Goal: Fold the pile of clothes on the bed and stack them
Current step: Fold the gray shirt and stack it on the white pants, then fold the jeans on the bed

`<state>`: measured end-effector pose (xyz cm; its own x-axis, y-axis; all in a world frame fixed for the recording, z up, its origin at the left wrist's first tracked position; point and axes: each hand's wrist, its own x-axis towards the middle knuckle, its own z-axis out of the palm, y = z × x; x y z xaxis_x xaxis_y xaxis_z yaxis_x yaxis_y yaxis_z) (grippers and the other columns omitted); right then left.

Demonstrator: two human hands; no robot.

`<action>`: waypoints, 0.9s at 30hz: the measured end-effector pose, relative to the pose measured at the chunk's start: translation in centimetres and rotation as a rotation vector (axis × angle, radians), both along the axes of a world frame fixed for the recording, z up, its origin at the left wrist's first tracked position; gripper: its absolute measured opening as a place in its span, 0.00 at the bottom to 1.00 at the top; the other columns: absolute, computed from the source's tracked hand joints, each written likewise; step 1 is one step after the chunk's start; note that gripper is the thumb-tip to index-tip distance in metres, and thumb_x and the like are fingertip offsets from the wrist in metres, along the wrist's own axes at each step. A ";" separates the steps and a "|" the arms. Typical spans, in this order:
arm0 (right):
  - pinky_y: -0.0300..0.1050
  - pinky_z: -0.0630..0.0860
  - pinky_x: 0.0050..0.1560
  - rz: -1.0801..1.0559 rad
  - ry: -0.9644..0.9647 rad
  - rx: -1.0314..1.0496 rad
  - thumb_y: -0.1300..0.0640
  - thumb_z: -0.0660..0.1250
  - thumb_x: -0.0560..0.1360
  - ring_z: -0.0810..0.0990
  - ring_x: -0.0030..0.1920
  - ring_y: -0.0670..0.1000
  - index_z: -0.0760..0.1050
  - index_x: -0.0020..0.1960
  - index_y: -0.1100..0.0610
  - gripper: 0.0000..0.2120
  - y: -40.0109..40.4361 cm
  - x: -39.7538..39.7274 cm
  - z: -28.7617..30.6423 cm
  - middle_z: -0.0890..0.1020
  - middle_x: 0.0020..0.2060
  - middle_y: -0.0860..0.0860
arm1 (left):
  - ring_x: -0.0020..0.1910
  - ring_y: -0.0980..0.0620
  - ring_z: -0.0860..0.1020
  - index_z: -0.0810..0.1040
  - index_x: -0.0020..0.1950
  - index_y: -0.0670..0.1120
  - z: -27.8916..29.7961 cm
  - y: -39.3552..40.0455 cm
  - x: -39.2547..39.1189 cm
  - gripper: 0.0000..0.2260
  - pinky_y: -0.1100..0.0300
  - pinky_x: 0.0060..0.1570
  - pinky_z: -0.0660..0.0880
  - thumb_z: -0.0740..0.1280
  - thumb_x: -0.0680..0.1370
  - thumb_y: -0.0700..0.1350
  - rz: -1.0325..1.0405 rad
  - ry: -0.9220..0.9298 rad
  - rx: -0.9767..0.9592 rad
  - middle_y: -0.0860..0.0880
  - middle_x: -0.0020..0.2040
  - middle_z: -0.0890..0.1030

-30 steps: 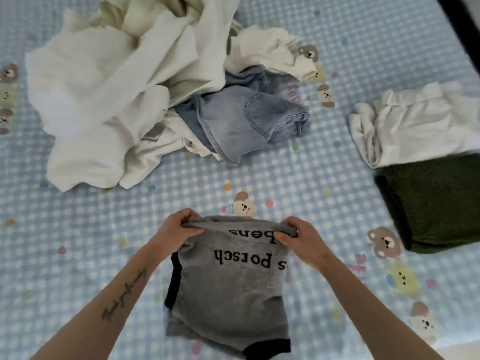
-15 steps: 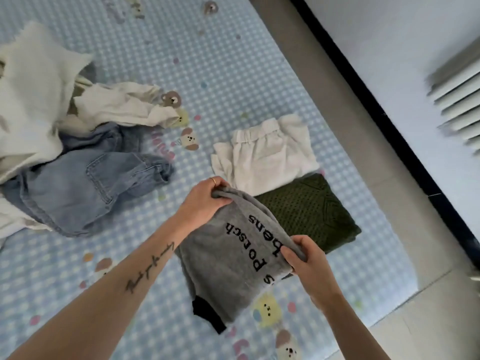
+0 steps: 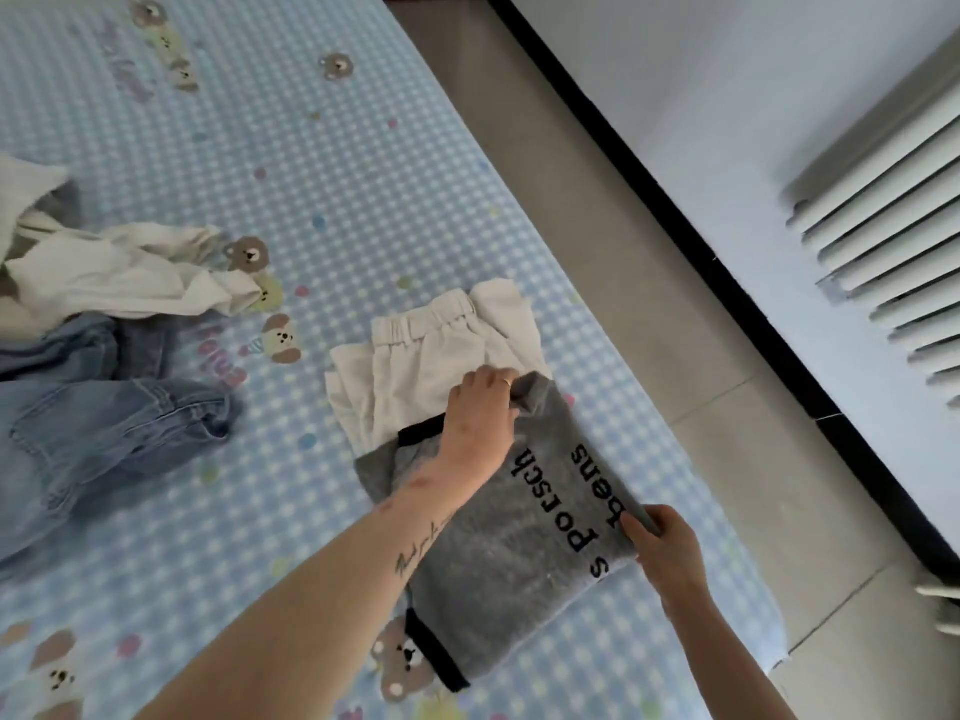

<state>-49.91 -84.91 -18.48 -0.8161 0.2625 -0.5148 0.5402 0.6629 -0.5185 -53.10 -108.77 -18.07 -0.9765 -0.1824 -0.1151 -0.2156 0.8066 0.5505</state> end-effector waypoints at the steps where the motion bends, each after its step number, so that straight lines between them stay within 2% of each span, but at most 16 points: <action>1: 0.47 0.72 0.44 0.040 0.045 0.119 0.58 0.68 0.74 0.77 0.46 0.58 0.75 0.52 0.60 0.08 -0.2 0.2 0.1 0.79 0.47 0.58 | 0.62 0.47 0.70 0.69 0.68 0.47 -0.6 -0.5 2.3 0.17 0.54 0.61 0.66 0.63 0.78 0.45 0.002 0.006 -0.020 0.48 0.63 0.72; 4: 0.52 0.72 0.53 0.179 0.285 0.262 0.59 0.70 0.73 0.74 0.55 0.60 0.74 0.56 0.59 0.13 -3.6 1.3 1.7 0.76 0.53 0.59 | 0.64 0.47 0.71 0.72 0.66 0.46 -1.3 -4.7 10.9 0.16 0.54 0.63 0.66 0.62 0.78 0.44 0.131 -0.023 -0.002 0.48 0.64 0.73; 8: 0.59 0.73 0.52 0.467 0.389 0.139 0.66 0.73 0.69 0.76 0.52 0.66 0.78 0.53 0.64 0.13 -14.5 4.8 4.4 0.79 0.49 0.63 | 0.64 0.50 0.71 0.72 0.66 0.48 -0.3 -14.7 23.1 0.15 0.57 0.62 0.66 0.62 0.79 0.45 0.532 -0.196 0.019 0.51 0.64 0.74; 10: 0.55 0.73 0.53 0.605 0.353 0.016 0.66 0.72 0.71 0.76 0.54 0.64 0.77 0.55 0.64 0.13 -20.9 7.1 5.0 0.79 0.50 0.61 | 0.63 0.47 0.72 0.73 0.65 0.45 0.6 -19.8 27.9 0.15 0.54 0.62 0.68 0.64 0.78 0.44 0.692 -0.221 0.009 0.47 0.63 0.76; 12: 0.47 0.70 0.56 0.782 0.274 -0.105 0.60 0.67 0.76 0.75 0.59 0.57 0.74 0.61 0.61 0.14 -28.0 9.4 5.2 0.78 0.55 0.55 | 0.62 0.44 0.73 0.74 0.64 0.42 1.7 -24.9 31.7 0.15 0.50 0.61 0.69 0.66 0.77 0.42 0.828 -0.223 0.002 0.44 0.62 0.77; 14: 0.40 0.67 0.57 0.934 0.232 -0.185 0.55 0.63 0.78 0.71 0.63 0.51 0.69 0.66 0.56 0.17 -34.5 11.1 4.7 0.74 0.60 0.49 | 0.62 0.44 0.74 0.74 0.64 0.42 2.7 -28.9 34.2 0.15 0.50 0.61 0.69 0.66 0.77 0.42 0.901 -0.226 0.015 0.44 0.62 0.77; 16: 0.39 0.67 0.59 1.032 0.257 -0.211 0.56 0.61 0.79 0.68 0.66 0.50 0.65 0.69 0.54 0.19 -41.1 12.3 4.1 0.69 0.64 0.48 | 0.60 0.44 0.75 0.75 0.63 0.41 3.3 -32.2 36.6 0.14 0.51 0.61 0.70 0.66 0.77 0.40 0.939 -0.182 0.065 0.43 0.60 0.78; 18: 0.44 0.67 0.65 1.192 0.334 -0.064 0.62 0.61 0.78 0.62 0.72 0.53 0.60 0.73 0.56 0.24 -46.8 12.8 2.7 0.64 0.71 0.53 | 0.57 0.45 0.78 0.76 0.60 0.40 3.3 -34.3 39.0 0.13 0.53 0.58 0.72 0.67 0.76 0.38 0.949 -0.124 0.123 0.44 0.56 0.79; 20: 0.49 0.57 0.73 1.406 0.372 0.205 0.63 0.64 0.76 0.53 0.76 0.55 0.53 0.76 0.55 0.33 -50.8 12.5 1.0 0.55 0.76 0.54 | 0.55 0.48 0.79 0.77 0.59 0.40 3.1 -35.5 41.0 0.12 0.60 0.55 0.71 0.68 0.76 0.38 0.958 -0.100 0.180 0.47 0.55 0.80; 21: 0.51 0.53 0.75 1.518 0.388 0.326 0.62 0.66 0.75 0.51 0.77 0.55 0.54 0.76 0.56 0.33 -52.3 12.4 0.1 0.55 0.76 0.54 | 0.53 0.51 0.79 0.76 0.59 0.42 2.9 -36.0 41.9 0.12 0.63 0.53 0.70 0.68 0.76 0.39 0.962 -0.095 0.209 0.48 0.55 0.80; 22: 0.51 0.52 0.75 1.612 0.381 0.425 0.61 0.65 0.75 0.54 0.76 0.55 0.59 0.74 0.57 0.30 -53.5 12.4 -0.7 0.60 0.75 0.55 | 0.52 0.54 0.79 0.76 0.60 0.44 2.6 -36.4 42.6 0.12 0.66 0.51 0.69 0.68 0.76 0.41 0.964 -0.095 0.241 0.50 0.53 0.80; 24: 0.47 0.59 0.72 1.685 0.359 0.518 0.58 0.61 0.77 0.69 0.69 0.53 0.72 0.63 0.55 0.14 -54.0 12.7 -0.7 0.76 0.63 0.53 | 0.50 0.58 0.77 0.74 0.62 0.47 1.8 -37.0 42.9 0.14 0.68 0.50 0.67 0.67 0.77 0.45 0.960 -0.115 0.318 0.53 0.52 0.79; 25: 0.44 0.63 0.66 1.657 0.374 0.483 0.57 0.59 0.78 0.76 0.61 0.53 0.74 0.56 0.55 0.09 -53.6 13.3 -0.4 0.81 0.56 0.53 | 0.51 0.59 0.76 0.73 0.63 0.48 1.3 -37.4 42.8 0.14 0.68 0.50 0.68 0.67 0.77 0.46 0.964 -0.124 0.367 0.53 0.52 0.79; 27: 0.43 0.67 0.49 1.550 0.381 0.319 0.56 0.58 0.80 0.80 0.48 0.53 0.73 0.46 0.55 0.07 -52.1 15.3 1.1 0.82 0.44 0.52 | 0.53 0.57 0.77 0.71 0.63 0.49 0.7 -38.0 42.0 0.16 0.64 0.54 0.71 0.68 0.77 0.48 0.981 -0.118 0.571 0.53 0.54 0.78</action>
